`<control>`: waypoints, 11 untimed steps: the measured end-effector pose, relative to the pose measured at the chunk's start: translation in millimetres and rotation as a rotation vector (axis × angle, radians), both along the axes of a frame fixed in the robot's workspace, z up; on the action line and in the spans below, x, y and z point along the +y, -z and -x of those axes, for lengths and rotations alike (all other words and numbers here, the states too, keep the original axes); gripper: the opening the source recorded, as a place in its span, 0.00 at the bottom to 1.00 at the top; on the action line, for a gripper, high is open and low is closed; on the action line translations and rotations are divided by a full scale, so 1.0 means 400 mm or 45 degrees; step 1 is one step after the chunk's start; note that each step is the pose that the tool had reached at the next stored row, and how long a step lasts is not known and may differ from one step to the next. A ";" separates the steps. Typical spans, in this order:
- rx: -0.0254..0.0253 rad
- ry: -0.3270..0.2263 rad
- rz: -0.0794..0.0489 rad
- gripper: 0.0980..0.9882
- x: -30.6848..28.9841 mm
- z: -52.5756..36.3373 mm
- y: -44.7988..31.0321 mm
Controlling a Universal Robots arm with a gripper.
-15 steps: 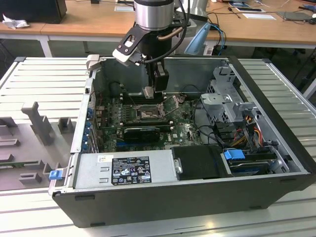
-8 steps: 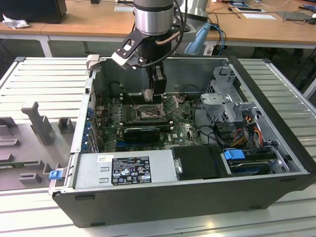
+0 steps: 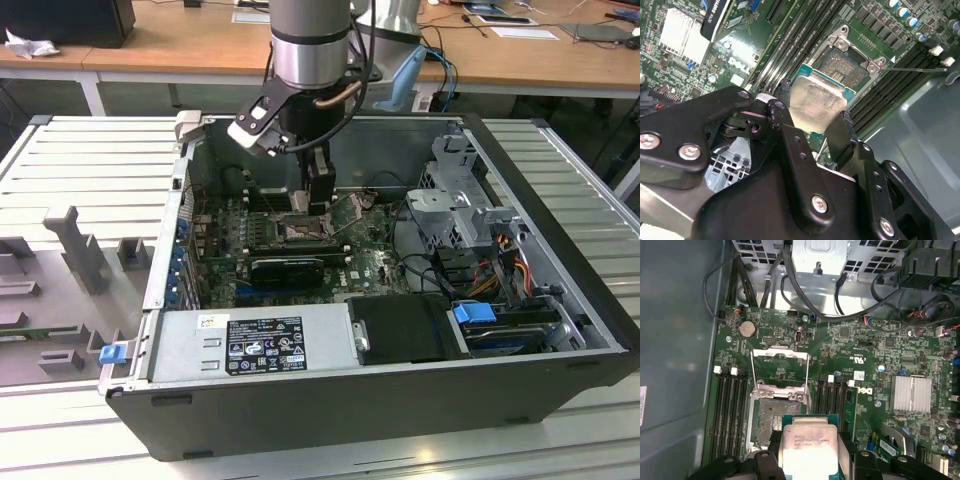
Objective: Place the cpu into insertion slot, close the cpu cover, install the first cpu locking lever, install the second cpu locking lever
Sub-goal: 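Place the cpu into insertion slot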
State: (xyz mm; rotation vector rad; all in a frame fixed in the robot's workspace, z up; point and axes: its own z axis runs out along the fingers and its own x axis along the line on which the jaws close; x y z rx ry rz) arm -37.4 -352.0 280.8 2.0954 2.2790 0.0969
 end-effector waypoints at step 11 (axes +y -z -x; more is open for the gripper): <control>0.0000 0.093 0.000 0.48 0.009 0.000 0.043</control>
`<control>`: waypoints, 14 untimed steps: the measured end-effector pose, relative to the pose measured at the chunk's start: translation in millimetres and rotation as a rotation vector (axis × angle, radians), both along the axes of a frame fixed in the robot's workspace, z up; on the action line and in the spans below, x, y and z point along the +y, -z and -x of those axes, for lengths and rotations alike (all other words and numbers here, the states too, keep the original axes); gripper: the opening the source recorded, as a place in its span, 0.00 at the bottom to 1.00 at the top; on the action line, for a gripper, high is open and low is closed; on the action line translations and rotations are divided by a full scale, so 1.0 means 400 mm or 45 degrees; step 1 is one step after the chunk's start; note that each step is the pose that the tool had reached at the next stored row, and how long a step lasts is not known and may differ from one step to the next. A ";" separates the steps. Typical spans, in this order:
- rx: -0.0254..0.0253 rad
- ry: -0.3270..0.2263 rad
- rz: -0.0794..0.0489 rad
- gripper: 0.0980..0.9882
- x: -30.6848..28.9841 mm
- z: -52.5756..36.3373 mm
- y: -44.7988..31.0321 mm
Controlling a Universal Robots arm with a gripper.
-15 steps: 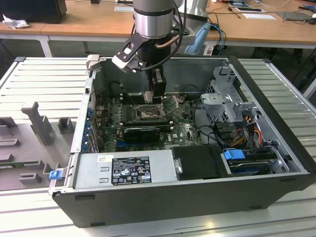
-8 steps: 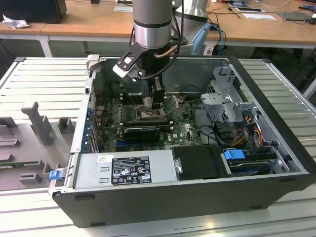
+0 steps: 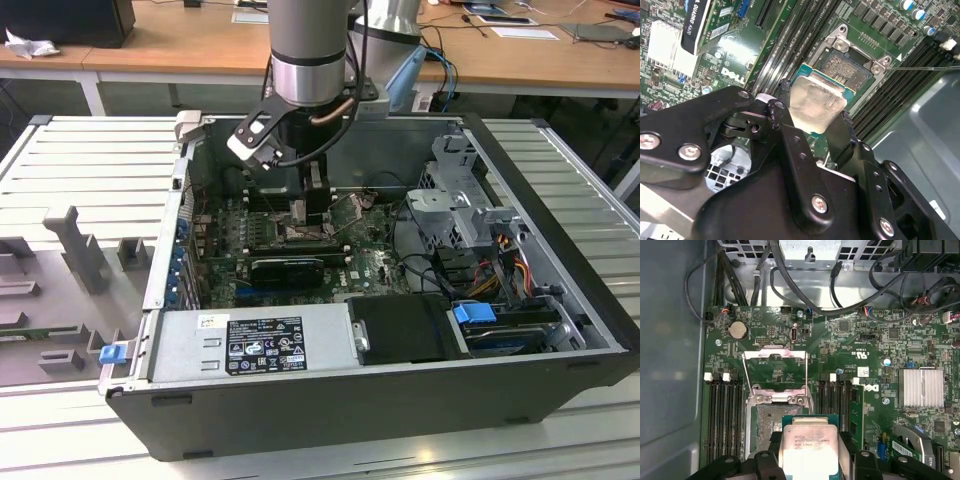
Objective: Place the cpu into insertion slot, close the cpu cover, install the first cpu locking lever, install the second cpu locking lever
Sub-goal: 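Place the cpu into insertion slot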
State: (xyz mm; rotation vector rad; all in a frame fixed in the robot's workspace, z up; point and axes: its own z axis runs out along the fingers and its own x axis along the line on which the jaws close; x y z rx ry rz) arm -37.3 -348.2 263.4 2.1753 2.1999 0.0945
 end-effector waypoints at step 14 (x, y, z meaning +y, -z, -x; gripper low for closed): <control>0.0000 0.003 0.000 0.48 0.006 0.000 0.015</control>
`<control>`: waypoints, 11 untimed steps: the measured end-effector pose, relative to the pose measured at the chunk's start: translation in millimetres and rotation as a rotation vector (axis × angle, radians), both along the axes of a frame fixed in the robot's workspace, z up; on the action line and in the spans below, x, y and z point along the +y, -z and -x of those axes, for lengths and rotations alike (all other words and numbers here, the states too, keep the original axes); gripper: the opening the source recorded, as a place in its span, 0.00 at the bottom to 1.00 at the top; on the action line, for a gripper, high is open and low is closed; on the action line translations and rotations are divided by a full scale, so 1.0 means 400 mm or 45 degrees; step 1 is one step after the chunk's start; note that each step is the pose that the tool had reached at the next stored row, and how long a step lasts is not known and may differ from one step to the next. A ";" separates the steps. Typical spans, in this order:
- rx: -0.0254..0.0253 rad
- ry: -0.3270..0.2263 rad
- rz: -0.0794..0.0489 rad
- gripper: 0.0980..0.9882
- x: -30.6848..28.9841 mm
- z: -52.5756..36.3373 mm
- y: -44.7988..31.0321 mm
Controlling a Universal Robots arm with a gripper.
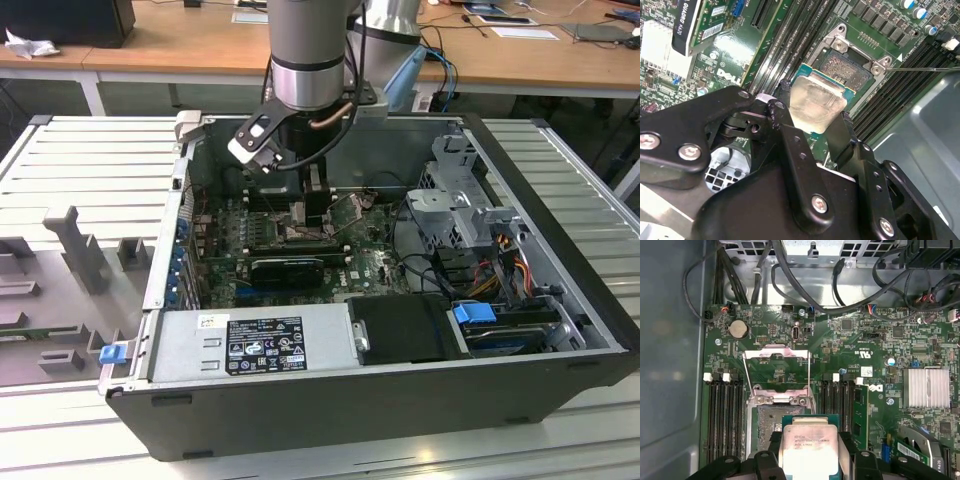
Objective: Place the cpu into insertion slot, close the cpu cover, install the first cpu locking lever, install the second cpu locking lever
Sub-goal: 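Place the cpu into insertion slot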
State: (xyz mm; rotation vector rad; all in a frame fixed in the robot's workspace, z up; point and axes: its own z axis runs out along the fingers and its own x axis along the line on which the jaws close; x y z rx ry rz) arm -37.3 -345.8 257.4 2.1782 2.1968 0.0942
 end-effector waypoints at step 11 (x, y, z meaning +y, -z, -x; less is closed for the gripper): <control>0.0001 0.044 0.000 0.48 0.028 0.000 0.021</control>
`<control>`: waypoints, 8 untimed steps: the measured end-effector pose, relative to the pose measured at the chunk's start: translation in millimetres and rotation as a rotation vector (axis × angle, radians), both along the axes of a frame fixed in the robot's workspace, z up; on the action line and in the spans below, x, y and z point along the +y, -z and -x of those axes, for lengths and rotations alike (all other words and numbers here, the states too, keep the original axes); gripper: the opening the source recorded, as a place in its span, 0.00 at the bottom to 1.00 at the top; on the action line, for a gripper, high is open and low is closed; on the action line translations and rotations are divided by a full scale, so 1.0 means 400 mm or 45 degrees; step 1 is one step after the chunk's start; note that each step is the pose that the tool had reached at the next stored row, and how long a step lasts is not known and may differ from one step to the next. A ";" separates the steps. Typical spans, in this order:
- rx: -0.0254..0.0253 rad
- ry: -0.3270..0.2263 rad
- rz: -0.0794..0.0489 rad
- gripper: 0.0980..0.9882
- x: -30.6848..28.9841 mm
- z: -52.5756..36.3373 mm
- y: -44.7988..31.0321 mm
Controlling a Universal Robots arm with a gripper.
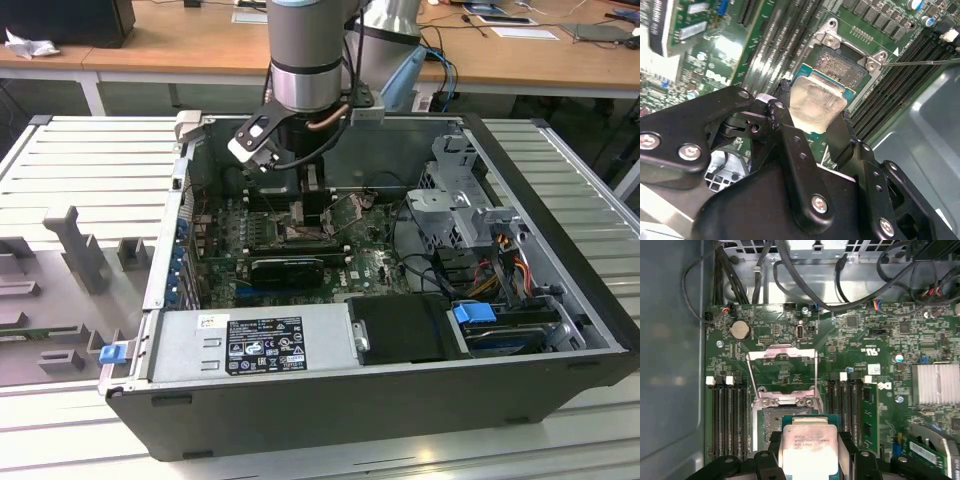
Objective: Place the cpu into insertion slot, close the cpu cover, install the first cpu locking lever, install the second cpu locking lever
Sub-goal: 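Place the cpu into insertion slot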
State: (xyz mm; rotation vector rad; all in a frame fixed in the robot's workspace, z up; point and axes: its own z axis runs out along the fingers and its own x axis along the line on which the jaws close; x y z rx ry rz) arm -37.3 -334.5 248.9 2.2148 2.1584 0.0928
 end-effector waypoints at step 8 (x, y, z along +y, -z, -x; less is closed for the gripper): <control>-0.0001 -0.061 0.000 0.48 0.021 0.004 0.048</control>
